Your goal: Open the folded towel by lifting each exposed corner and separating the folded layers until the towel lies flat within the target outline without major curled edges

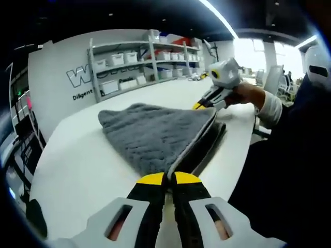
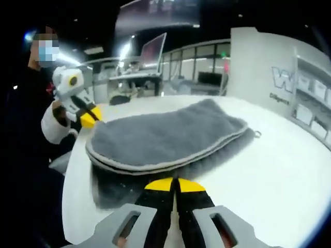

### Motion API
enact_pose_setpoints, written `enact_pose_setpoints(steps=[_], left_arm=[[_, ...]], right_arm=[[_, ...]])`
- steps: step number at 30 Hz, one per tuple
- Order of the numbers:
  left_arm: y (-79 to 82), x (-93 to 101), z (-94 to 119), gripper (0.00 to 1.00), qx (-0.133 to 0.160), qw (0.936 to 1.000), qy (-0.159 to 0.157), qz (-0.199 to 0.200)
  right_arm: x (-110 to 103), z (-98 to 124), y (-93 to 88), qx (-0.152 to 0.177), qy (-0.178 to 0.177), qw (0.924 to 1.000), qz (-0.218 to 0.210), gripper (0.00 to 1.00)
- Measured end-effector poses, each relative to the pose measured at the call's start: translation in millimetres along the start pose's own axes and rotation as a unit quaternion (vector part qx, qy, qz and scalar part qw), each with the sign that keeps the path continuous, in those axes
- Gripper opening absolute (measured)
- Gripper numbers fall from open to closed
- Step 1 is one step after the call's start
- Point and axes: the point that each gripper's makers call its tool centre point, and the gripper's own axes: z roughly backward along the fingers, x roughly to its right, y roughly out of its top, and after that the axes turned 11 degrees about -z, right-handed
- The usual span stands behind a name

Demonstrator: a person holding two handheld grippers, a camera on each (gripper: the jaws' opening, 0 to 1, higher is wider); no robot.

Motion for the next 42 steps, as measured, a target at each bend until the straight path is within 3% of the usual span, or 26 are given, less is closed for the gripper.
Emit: enact_pose_setpoints(steps=[6, 8, 11, 18, 23, 27, 31, 36, 42], left_arm=[[3.8, -0.7, 2, 0.06, 0.023, 0.9997, -0.009, 0.001], [15.2, -3.0, 5, 0.08, 0.059, 0.9982, -0.005, 0.001], [27.9, -5.0, 9, 0.13, 0.093, 0.9955, -0.009, 0.016], [41.7, 1.1, 2, 0.23, 0.099, 0.9946, -0.006, -0.031], [52.8, 20.2, -11, 0.29, 0.108, 0.9910, -0.024, -0.075], [58.4, 35.7, -26, 0.36, 0.105, 0.9886, -0.038, -0.101], [66.4, 43.7, -42, 0.36, 0.102, 0.9840, -0.023, -0.145], [72.3, 53.9, -45, 0.34, 0.113, 0.9823, -0.033, -0.146], [71.8, 59.0, -52, 0.34, 0.103, 0.9813, -0.033, -0.159]], right_arm=[[-1, 10, -5.5, -0.028, 0.005, 0.9995, 0.010, 0.00], [-10, 13, 9.4, 0.009, 0.027, 0.9995, -0.010, 0.00], [-20, 19, 17.7, 0.021, 0.046, 0.9985, -0.019, 0.00], [-33, 24, 15.6, 0.007, 0.056, 0.9984, -0.004, 0.00], [-36, 30, 16.5, 0.010, 0.071, 0.9970, -0.030, 0.04], [-39, 33, 5.7, -0.010, 0.078, 0.9969, -0.002, 0.09], [-46, 34, 1.3, -0.021, 0.099, 0.9949, -0.008, 0.10], [-53, 30, 5.9, -0.009, 0.145, 0.9806, -0.132, 0.10], [-47, 23, -3.1, -0.023, 0.139, 0.9788, -0.149, 0.15]])
